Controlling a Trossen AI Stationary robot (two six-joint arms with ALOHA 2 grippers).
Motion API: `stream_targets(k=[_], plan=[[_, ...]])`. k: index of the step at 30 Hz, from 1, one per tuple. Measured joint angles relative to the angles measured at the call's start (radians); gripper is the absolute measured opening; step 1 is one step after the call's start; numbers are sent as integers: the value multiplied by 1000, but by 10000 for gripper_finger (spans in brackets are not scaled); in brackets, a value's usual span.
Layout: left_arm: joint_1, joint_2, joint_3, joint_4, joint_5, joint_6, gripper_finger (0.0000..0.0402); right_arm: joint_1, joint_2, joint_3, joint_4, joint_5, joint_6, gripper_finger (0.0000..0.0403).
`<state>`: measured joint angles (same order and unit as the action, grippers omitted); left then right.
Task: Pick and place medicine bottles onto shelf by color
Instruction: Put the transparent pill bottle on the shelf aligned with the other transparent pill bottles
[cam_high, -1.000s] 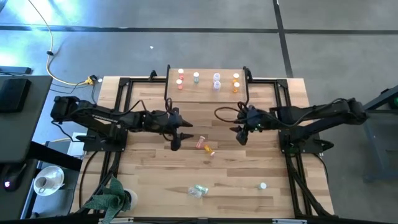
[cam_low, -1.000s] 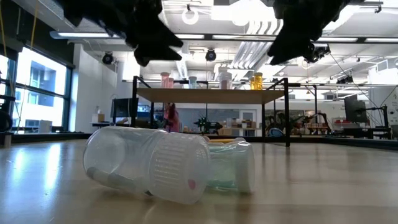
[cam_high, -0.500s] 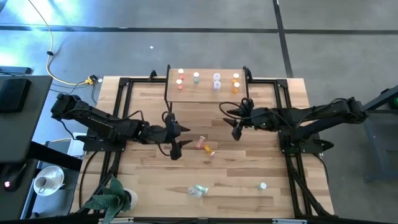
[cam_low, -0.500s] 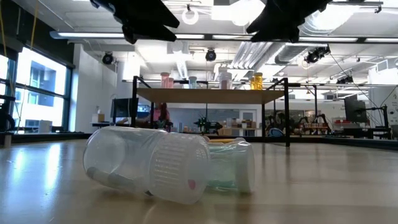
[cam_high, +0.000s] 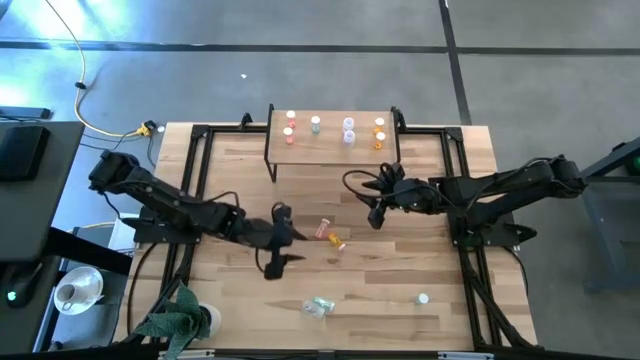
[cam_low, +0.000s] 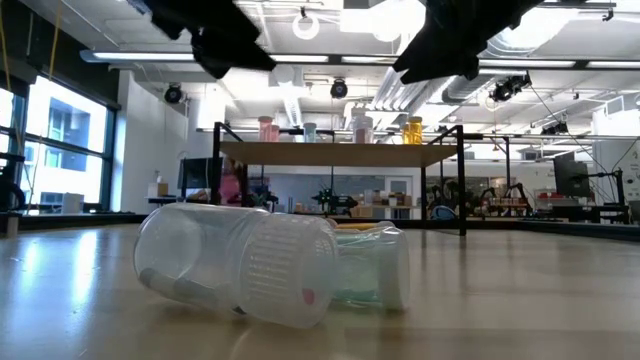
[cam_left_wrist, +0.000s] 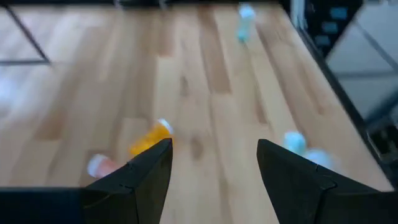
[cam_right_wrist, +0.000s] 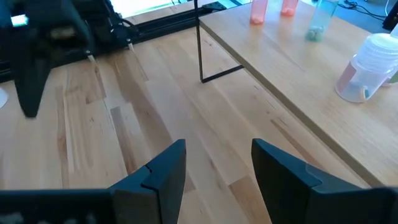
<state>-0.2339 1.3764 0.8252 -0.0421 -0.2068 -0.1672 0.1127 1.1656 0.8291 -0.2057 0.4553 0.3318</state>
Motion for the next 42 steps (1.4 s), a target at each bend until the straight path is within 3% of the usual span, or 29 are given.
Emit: stream_targets(k=[8, 18, 29, 42], plan=[[-75, 87, 9, 70, 46, 14, 223, 0, 0, 0, 0, 0, 0, 173], [-144, 255, 192, -14, 40, 66, 223, 4, 0, 0, -46, 0, 55, 173], [-246, 437, 258, -21, 42, 66, 223, 59, 0, 0, -83, 12, 102, 173], [-249, 534, 289, -11, 43, 48, 223, 127, 0, 0, -71, 68, 114, 173]])
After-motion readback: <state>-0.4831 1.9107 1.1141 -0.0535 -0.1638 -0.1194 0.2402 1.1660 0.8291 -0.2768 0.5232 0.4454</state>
